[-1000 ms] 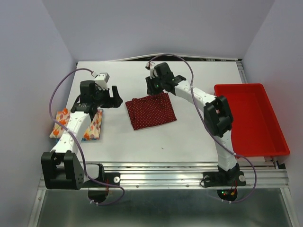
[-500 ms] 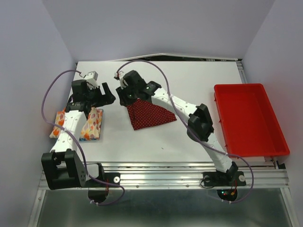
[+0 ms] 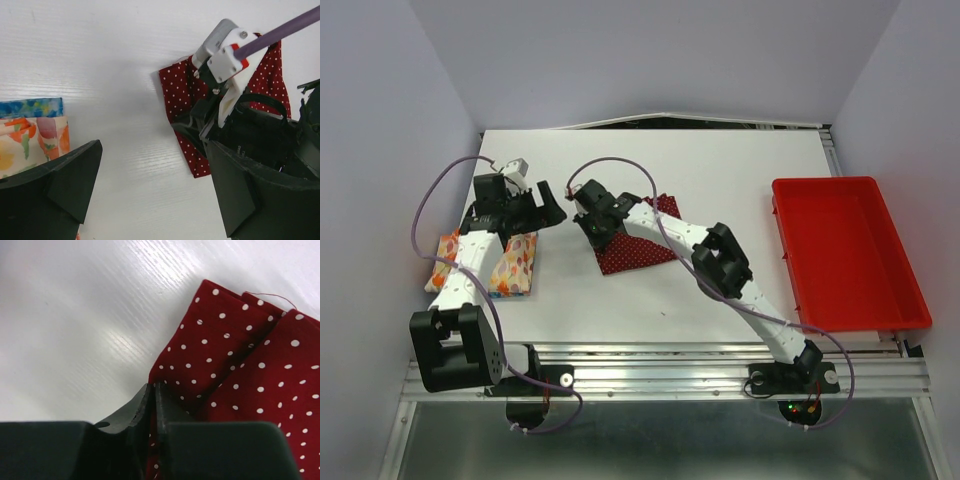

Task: Fold and stack the skirts
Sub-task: Neatly place the folded skirt to the corner

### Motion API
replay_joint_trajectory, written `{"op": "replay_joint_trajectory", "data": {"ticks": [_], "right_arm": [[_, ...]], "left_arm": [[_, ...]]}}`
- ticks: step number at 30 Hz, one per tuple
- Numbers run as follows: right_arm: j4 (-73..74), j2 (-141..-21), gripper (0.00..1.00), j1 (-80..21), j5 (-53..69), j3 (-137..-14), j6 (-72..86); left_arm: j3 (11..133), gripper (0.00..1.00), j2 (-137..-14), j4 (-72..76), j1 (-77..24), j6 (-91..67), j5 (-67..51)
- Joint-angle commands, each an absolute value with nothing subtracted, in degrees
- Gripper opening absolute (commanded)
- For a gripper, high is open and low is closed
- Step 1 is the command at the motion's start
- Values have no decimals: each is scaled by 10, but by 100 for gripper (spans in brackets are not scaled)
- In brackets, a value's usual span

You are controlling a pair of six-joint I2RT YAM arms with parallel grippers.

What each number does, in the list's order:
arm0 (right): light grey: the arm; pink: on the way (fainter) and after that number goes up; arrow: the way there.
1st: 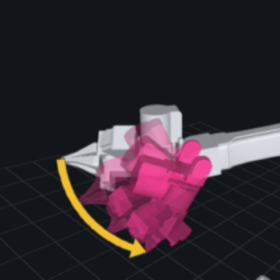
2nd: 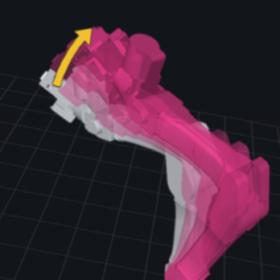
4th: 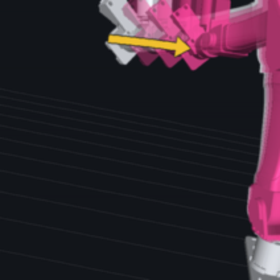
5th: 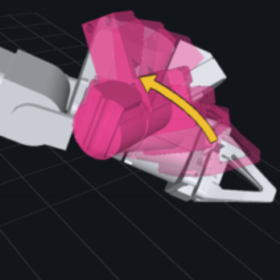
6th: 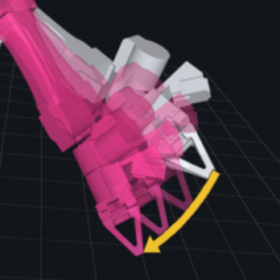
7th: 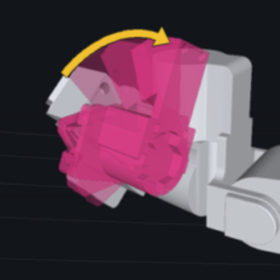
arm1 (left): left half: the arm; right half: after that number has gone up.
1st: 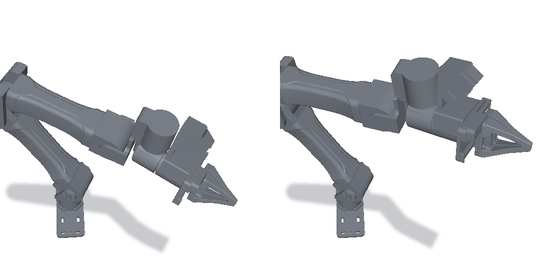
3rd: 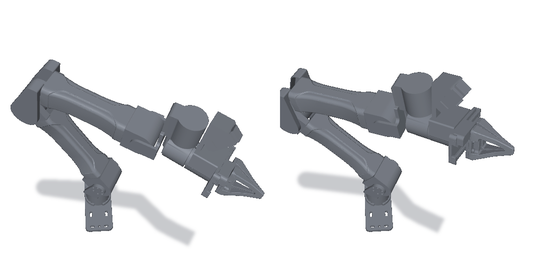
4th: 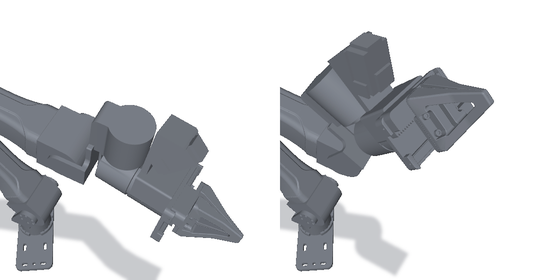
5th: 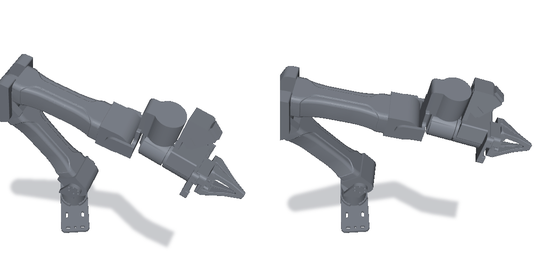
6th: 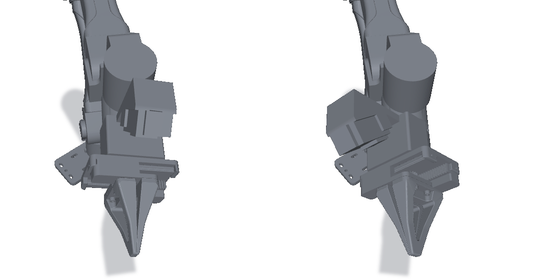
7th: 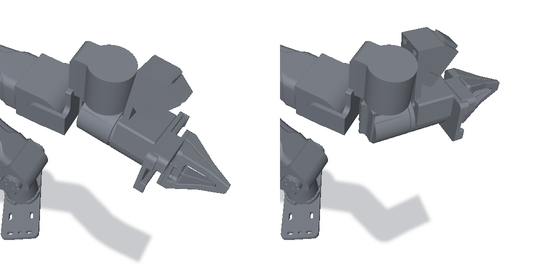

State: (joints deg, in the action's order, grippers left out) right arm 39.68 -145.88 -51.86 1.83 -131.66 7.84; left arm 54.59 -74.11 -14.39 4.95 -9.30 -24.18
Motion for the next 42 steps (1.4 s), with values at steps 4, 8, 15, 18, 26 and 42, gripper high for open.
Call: {"op": "replay_joint_trajectory", "data": {"ticks": [4, 8, 15, 18, 26, 42], "right_arm": [[374, -1449, 1, -518, 32, -1332, 105], [347, -1419, 4, -512, 37, -1333, 105], [360, -1378, 49, -512, -12, -1341, 103], [356, -1373, 50, -512, -40, -1338, 100], [340, -1427, 52, -512, -61, -1361, 84], [327, -1490, 1, -492, -57, -1397, 111]], "left_arm": [[515, 97, -747, -132, 48, -75, -302], [512, 97, -758, -129, 47, -73, -319], [518, 97, -761, -122, 47, -76, -323], [512, 97, -756, -116, 48, -76, -315], [503, 98, -743, -111, 48, -77, -308], [434, 99, -763, -55, 44, -118, -359]]}}
